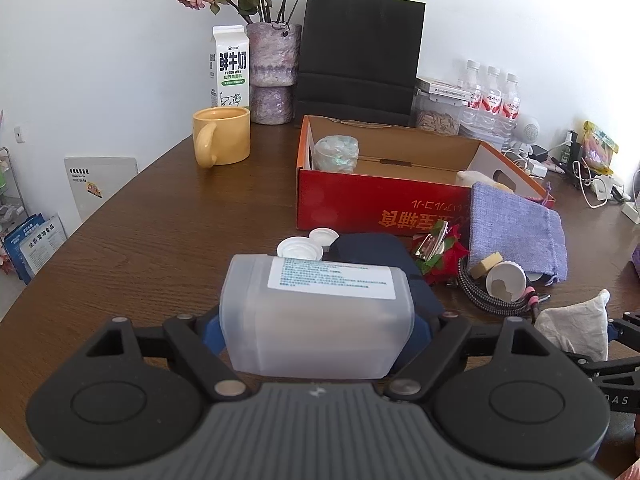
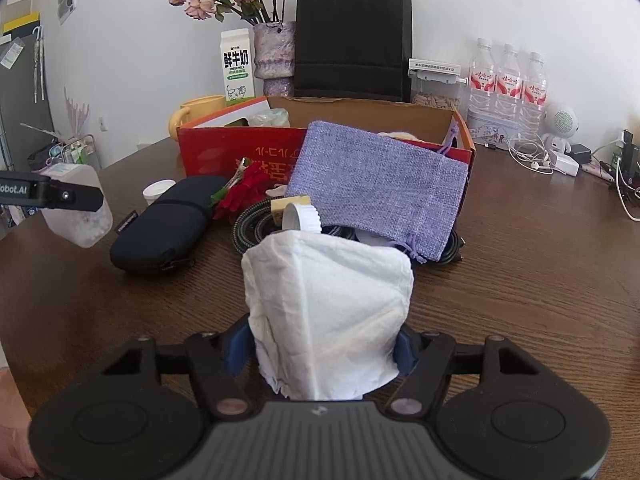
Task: Organize objects
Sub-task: 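Lift the plastic box and tissue over the cardboard box and release both inside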
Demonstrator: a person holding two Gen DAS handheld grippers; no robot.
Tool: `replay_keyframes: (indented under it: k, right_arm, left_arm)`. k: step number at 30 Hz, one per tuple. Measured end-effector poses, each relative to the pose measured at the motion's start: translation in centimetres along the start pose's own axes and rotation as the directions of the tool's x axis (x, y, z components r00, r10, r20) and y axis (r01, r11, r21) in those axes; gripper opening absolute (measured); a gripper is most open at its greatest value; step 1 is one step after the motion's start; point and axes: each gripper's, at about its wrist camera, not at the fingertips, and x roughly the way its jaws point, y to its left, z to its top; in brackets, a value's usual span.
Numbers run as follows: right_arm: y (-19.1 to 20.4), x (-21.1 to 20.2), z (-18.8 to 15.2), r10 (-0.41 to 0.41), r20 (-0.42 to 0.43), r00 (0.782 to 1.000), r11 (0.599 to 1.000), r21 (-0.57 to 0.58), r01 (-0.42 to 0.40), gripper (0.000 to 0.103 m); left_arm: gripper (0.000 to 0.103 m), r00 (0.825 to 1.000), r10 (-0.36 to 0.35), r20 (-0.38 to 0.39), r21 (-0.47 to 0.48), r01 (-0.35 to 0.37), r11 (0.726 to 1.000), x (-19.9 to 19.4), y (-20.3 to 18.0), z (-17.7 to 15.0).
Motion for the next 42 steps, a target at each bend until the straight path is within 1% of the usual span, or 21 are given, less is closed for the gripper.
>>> replay_keyframes:
  k: [5,10,18,26,35,42]
  right_arm:
    - [0.1,-1.0,0.0,0.002,0.021,1.0,1.0,0.01,-0.002,0.053]
    - [0.2,-2.4,0.6,0.012,0.068,0.998,1.0,0.009,-0.013,0.045]
    - [0.3,-3.4,2.2,0.015,0.131,0.991,1.0,0.004,-0.015,0.045]
    - [-0.1,-2.7,5.1,0.026,0.186,0.982,1.0,-0.005,-0.025,0.045]
    - [-1.5,0.2,9.6,0.034,0.239,0.97,0.999,-0.005,-0.033,0.045]
    - [-2.5,3.8,13.4,0.042,0.267,0.963,0.999,-0.006,-0.042,0.045]
  left_arm:
    - [0.084,1.0,-0.011,0.016,0.007,0.011,1.0,-0.7,-0.4,0.1]
    - [0.084,0.999,-0.019,0.029,0.013,0.019,1.0,-0.9,-0.9,0.5]
    - [0.084,0.997,-0.037,0.063,0.033,0.035,0.999,-0.9,-2.2,1.9]
    - [0.084,0.993,-0.055,0.102,0.049,0.05,0.998,0.5,-3.9,4.6]
    - [0.084,0.989,-0.066,0.135,0.06,0.059,0.996,3.7,-5.7,8.5]
    - [0.084,0.986,-0.054,0.156,0.05,0.047,0.998,7.6,-6.8,11.6]
